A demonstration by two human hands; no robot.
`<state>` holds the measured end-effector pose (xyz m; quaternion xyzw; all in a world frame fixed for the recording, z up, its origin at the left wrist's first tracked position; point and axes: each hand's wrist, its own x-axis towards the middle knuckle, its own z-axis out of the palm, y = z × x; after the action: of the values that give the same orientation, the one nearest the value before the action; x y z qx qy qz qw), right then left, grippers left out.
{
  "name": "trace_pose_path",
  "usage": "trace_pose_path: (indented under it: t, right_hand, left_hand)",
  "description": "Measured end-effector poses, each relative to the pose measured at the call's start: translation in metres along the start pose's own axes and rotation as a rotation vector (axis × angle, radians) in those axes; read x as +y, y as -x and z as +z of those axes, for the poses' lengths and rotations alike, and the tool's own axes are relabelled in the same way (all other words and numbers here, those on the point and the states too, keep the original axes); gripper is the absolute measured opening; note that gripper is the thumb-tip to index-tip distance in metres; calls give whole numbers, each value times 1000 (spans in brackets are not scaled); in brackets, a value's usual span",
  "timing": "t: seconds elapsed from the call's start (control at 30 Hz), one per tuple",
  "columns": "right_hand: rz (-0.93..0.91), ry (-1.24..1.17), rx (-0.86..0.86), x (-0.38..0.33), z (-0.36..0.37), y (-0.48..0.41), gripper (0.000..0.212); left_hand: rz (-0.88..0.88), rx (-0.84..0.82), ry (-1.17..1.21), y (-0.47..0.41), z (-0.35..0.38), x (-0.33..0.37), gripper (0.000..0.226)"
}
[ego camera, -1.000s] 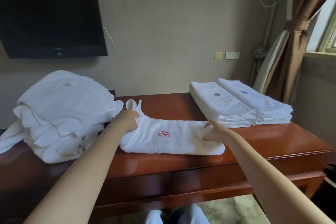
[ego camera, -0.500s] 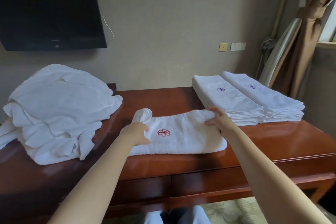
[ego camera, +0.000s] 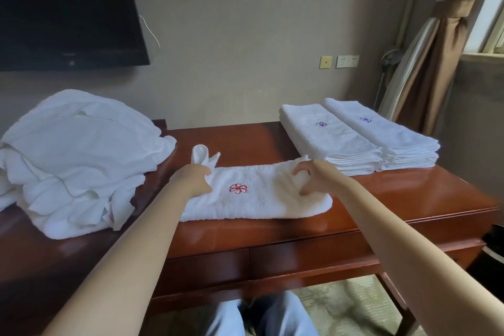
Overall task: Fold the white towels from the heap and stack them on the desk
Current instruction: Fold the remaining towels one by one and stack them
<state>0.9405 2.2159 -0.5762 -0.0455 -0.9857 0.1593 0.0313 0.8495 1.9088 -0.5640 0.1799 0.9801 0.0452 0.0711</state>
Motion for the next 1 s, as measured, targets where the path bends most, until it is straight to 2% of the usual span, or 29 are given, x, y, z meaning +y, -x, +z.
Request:
trace_pose_path:
  t: [0.07,0.17,0.43,0.6,0.87,1.0]
  right_hand:
    - [-51,85,27,-15,-13,1,51]
    - [-120,185,79,-37,-34,6,46]
    - [-172,193,269,-73,-85,23,34]
    - [-130,106,416,-54,-123,29,38]
    - [-47,49,591,6,-163,-13,44]
    - [19,-37,693,36,-168,-48,37]
  left_hand:
    - [-5,39,-4,5,-14,-1,66]
    - [-40,101,46,10,-32,2,62]
    - [45,304,99,16,-75,48,62]
    - [129,447,47,7,-107,100,59]
    - [219,622,-5,-53,-144,177,74]
    - [224,674,-62,-101,-160,219,56]
